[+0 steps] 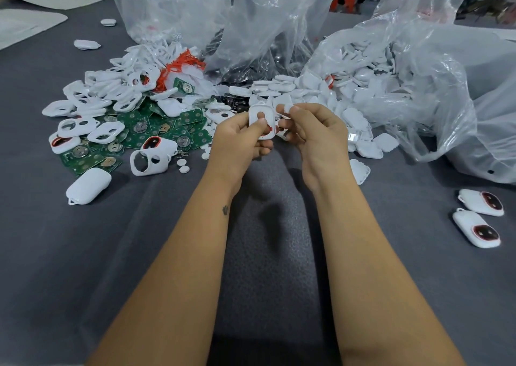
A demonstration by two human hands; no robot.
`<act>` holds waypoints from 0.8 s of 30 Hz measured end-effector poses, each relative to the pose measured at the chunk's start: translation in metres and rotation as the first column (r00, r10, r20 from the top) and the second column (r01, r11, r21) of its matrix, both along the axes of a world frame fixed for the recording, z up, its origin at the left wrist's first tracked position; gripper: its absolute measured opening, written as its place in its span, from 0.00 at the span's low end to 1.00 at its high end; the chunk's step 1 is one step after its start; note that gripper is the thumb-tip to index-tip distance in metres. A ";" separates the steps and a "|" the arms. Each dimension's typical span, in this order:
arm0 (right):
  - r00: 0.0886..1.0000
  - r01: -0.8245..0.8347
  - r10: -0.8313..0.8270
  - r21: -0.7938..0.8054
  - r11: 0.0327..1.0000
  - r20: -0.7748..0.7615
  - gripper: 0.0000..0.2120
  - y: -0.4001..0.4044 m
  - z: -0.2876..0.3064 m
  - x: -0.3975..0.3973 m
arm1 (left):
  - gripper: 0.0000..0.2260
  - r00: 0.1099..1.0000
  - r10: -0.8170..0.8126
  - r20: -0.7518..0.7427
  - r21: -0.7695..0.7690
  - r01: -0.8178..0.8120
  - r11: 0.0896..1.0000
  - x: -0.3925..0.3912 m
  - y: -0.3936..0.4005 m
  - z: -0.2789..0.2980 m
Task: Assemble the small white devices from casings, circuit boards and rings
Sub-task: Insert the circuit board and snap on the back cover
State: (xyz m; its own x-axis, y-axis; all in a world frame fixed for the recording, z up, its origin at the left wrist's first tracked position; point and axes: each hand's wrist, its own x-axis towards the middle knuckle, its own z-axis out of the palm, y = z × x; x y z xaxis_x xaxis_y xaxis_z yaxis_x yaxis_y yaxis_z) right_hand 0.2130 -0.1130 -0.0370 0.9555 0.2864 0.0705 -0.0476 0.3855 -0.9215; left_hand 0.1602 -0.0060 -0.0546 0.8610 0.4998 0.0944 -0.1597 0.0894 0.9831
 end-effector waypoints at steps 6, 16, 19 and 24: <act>0.997 -0.064 0.068 0.111 0.992 -0.033 0.08 -0.001 0.001 -0.001 | 0.08 1.000 0.009 -0.019 0.005 -0.009 1.000 0.002 0.001 -0.002; 0.995 -0.093 0.094 0.080 0.992 -0.012 0.07 -0.001 -0.004 0.001 | 0.08 1.000 0.010 -0.024 0.001 -0.010 1.000 0.002 -0.002 0.001; 0.996 -0.086 0.086 0.051 0.995 -0.006 0.05 -0.001 -0.004 0.002 | 0.08 1.000 0.007 -0.023 0.009 -0.007 1.000 0.001 -0.002 0.001; 0.995 -0.078 0.080 -0.035 0.996 0.065 0.06 0.000 -0.005 0.002 | 0.08 1.000 -0.001 -0.016 0.013 0.001 1.000 0.001 -0.002 0.001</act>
